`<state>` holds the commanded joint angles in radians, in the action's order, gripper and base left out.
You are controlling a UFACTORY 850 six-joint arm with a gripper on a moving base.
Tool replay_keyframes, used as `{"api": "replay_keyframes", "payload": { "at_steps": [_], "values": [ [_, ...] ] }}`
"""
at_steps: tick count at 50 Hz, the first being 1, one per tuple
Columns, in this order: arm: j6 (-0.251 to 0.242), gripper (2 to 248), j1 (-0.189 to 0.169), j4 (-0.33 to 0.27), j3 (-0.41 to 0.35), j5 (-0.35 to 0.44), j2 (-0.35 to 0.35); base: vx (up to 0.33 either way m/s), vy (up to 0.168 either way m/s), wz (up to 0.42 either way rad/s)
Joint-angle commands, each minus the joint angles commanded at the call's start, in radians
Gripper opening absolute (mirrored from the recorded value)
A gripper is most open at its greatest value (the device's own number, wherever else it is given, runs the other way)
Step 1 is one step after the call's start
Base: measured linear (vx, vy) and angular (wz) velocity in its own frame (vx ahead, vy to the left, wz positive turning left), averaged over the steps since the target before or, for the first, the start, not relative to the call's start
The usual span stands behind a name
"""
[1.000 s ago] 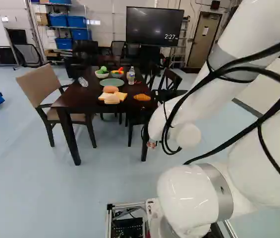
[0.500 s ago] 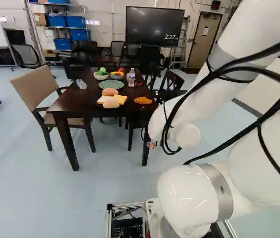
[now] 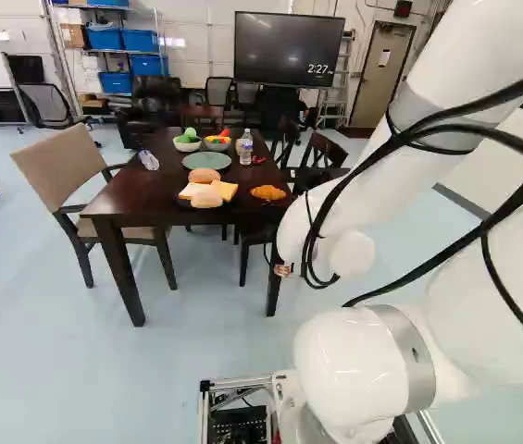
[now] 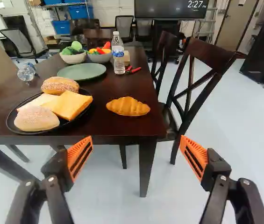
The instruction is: Move the croissant to the empty plate
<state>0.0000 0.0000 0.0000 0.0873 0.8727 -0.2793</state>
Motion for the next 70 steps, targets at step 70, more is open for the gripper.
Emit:
{"api": "replay_keyframes", "payload": {
  "at_steps": [70],
  "values": [
    [0.000,247,0.021,-0.009,0.271,-0.062,0.158,0.000,0.000,0.000]
  ]
}}
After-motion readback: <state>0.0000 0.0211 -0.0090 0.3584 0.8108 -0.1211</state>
